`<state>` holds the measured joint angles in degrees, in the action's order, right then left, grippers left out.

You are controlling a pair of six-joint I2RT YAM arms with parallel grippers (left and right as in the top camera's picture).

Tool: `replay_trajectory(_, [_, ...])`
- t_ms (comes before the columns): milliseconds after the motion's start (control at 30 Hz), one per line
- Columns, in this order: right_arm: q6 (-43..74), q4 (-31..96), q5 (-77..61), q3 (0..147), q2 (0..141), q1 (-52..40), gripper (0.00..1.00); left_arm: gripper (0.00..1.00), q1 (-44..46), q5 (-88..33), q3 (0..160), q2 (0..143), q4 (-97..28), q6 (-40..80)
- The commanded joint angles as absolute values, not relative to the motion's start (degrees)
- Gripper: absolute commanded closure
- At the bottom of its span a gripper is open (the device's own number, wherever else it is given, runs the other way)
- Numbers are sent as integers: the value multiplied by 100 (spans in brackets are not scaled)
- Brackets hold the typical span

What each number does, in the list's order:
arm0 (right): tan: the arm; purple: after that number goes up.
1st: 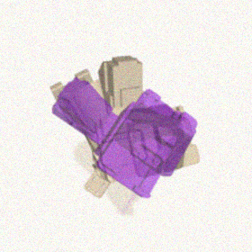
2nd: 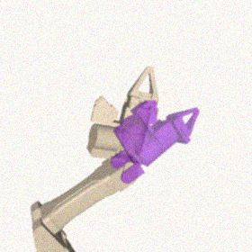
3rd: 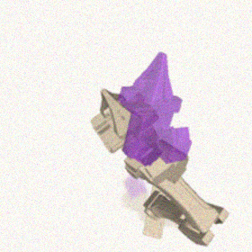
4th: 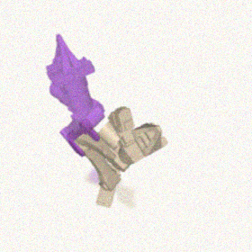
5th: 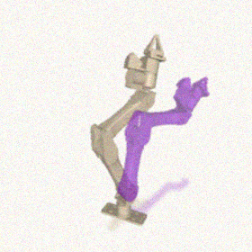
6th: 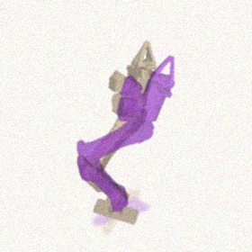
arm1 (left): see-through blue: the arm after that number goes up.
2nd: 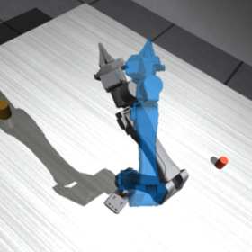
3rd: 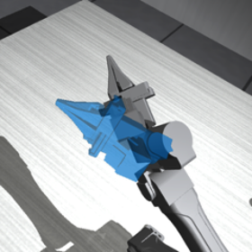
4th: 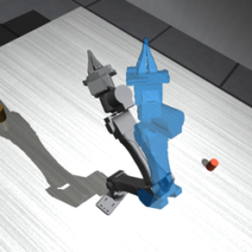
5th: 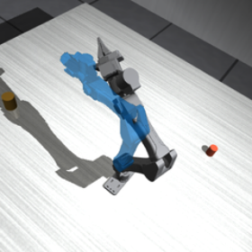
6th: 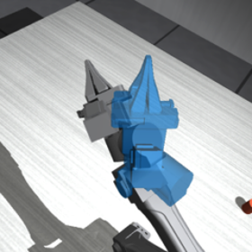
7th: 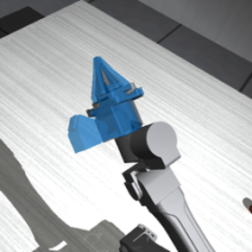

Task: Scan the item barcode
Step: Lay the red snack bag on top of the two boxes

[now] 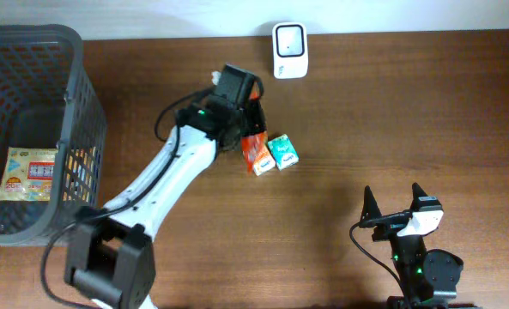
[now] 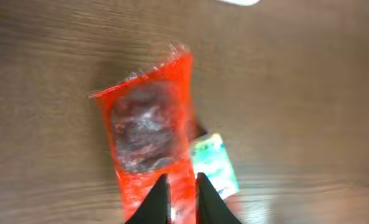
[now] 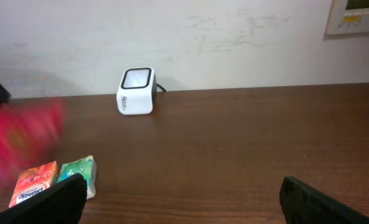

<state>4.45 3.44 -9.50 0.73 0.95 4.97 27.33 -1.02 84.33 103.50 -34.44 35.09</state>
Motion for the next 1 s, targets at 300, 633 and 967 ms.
replay_trajectory(300, [447, 368, -921, 32, 64, 456, 1, 29, 2176, 587, 9338, 8543, -4099, 2217])
replay_trajectory(633, [447, 366, -921, 32, 64, 456, 1, 11, -1621, 1859, 9369, 7655, -4536, 2571])
replay_trajectory(967, [447, 366, -921, 32, 62, 456, 1, 0, -3103, 642, 9369, 10047, -5240, 3173])
